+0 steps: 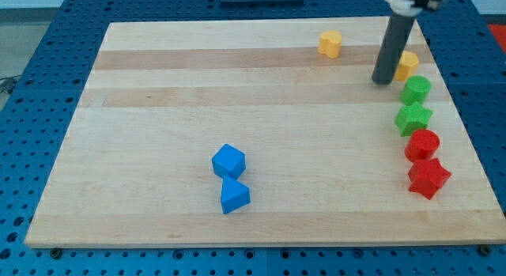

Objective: Slide the yellow heart diagonally to the top left of the yellow hexagon

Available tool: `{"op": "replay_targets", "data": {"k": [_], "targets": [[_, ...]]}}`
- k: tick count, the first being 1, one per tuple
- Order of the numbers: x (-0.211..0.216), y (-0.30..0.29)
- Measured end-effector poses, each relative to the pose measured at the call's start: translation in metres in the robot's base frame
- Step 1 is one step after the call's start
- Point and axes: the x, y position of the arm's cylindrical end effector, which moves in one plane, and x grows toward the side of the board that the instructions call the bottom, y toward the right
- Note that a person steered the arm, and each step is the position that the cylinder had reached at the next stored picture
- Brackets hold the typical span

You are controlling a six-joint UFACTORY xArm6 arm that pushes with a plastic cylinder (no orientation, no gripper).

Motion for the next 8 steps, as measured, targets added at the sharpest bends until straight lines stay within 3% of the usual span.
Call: {"op": "replay_targets", "data": {"k": [1, 2, 4, 6, 8], "targets": [[0.002, -0.007], [-0.023, -0.1], [-0.083, -0.161], [-0.13, -0.093], [-0.122, -0.069]]}}
